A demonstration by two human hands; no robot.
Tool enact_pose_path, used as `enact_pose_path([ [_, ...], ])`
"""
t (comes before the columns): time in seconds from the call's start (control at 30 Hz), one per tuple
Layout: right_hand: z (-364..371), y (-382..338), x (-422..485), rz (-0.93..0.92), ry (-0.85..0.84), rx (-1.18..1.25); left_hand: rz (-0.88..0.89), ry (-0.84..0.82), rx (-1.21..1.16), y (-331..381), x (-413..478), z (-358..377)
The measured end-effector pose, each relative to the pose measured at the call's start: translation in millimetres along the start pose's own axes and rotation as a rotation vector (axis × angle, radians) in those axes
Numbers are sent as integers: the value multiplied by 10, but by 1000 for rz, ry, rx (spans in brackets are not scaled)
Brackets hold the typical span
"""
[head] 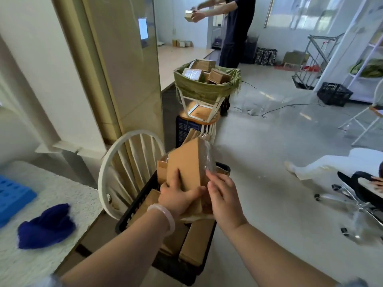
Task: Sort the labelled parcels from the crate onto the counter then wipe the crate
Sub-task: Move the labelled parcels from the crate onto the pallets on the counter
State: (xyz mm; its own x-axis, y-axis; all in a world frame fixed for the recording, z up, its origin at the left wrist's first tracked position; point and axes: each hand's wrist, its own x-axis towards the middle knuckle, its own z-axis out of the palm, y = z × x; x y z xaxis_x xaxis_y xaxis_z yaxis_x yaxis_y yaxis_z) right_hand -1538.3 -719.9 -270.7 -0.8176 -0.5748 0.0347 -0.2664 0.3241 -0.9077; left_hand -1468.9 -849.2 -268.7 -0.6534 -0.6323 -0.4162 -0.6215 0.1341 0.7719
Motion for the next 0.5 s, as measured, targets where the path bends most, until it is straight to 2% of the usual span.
enact_pose_path([
  [0.1, 8, -41, 37, -29, -11, -68, 16, 29, -170, -88, -109, -119],
  [0.23, 109, -73, 41, 100, -177, 93, 48, -32, -403, -247, -221, -197],
  [0.37, 216, -136, 10, 71, -265, 182, 80, -69, -568, -339, -380, -251],
  [0.43, 249, -173, 13, 56, -291, 166, 92, -29, -595, -372, -421, -262],
  [0.5, 271, -206, 0, 31, -310, 124, 144, 89, -572, -427, -415, -284],
])
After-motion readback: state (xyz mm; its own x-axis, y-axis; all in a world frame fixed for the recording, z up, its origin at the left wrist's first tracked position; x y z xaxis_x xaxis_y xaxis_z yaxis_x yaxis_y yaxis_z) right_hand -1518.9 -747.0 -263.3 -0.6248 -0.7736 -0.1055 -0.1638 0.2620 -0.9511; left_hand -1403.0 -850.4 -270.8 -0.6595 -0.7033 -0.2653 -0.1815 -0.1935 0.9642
